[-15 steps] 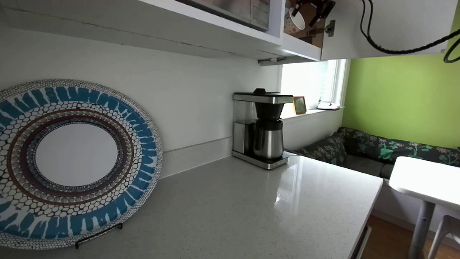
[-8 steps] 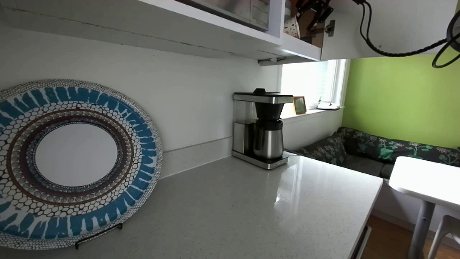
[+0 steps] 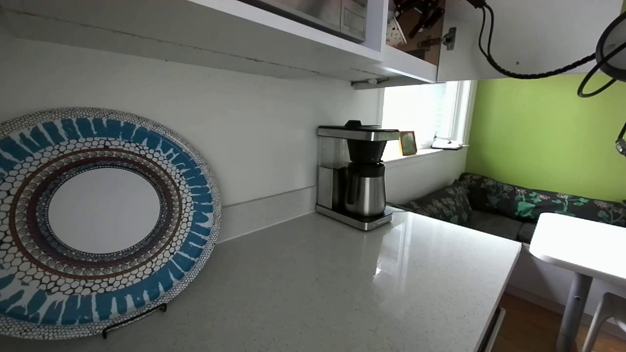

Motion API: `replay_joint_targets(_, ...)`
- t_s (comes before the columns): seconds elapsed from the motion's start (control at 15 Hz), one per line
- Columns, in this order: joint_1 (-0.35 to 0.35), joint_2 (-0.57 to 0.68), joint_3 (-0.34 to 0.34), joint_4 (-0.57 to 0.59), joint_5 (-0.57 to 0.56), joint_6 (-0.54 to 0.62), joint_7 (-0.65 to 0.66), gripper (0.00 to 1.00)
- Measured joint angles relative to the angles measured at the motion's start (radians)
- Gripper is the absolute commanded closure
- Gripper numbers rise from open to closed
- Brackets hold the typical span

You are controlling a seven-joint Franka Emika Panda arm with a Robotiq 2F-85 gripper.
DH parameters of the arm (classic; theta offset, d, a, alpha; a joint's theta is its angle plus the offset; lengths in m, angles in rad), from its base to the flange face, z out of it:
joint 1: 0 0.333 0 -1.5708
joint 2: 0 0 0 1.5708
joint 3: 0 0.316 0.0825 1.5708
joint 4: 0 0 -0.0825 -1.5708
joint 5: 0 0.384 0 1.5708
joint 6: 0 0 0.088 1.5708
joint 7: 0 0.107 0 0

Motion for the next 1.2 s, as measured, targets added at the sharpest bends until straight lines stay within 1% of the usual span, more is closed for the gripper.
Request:
replay_joint_targets(0.07, 0.001, 0.004, 0.006, 0.005, 0.01, 0.013, 0.0, 0.0)
replay_joint_targets(0.13, 0.001, 0.008, 0.013, 0.01, 0.018, 0.025, -0.001, 0.02)
replay_joint_targets(0.2, 0.002, 0.011, 0.02, 0.013, 0.025, 0.037, -0.002, 0.06)
replay_joint_targets(0.27, 0.003, 0.013, 0.026, 0.014, 0.031, 0.045, -0.003, 0.27)
replay_joint_targets(0.33, 0.003, 0.016, 0.03, 0.014, 0.037, 0.048, -0.003, 0.32)
replay_joint_targets(0.4, 0.003, 0.019, 0.033, 0.014, 0.042, 0.048, -0.003, 0.42)
replay_joint_targets(0.47, 0.003, 0.022, 0.035, 0.014, 0.042, 0.048, -0.003, 0.5)
replay_joint_targets(0.73, -0.001, 0.035, 0.036, 0.014, 0.043, 0.048, 0.0, 0.79)
replay_joint_targets(0.8, -0.004, 0.036, 0.035, 0.015, 0.043, 0.046, 0.001, 0.88)
replay_joint_targets(0.93, -0.01, 0.035, 0.035, 0.017, 0.043, 0.03, 0.017, 1.0)
replay_joint_targets(1.2, -0.026, 0.028, 0.035, 0.042, 0.058, -0.063, 0.077, 0.99)
